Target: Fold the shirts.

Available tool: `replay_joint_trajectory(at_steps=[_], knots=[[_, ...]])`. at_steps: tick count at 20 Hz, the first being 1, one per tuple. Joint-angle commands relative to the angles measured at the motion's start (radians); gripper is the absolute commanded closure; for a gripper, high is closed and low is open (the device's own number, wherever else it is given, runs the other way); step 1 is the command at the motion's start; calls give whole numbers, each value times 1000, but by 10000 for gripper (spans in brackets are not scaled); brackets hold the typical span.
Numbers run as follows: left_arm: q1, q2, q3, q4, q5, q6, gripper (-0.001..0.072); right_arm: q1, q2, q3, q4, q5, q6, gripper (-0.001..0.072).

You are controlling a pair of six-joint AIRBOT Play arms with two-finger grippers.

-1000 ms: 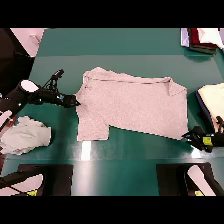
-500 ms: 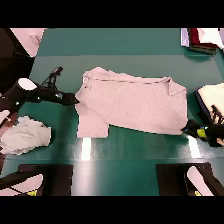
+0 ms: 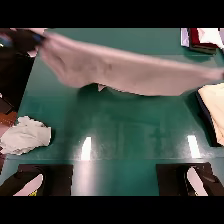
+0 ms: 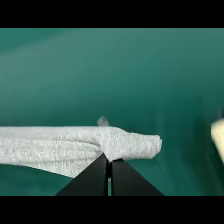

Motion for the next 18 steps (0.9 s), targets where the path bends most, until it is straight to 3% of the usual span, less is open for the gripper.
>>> replay_joint_trajectory(at_steps=[1, 5, 8, 11, 14, 18], knots=[[0, 74, 282, 32, -53, -5, 688, 54, -37, 340, -3, 96, 8, 700], [0, 113, 480, 31, -98, -38, 688, 77, -79, 620, -11, 222, 31, 700], [0, 159, 514, -6, -101, -40, 688, 77, -101, 769, -15, 298, 46, 701], [0, 160, 526, -51, -153, -39, 689, 77, -137, 871, -112, 421, 102, 701], [0, 157, 368, 44, -174, -60, 689, 78, -184, 818, -178, 507, 118, 702], [0, 55, 23, 14, -249, -89, 688, 78, -332, 611, -188, 578, 129, 702]])
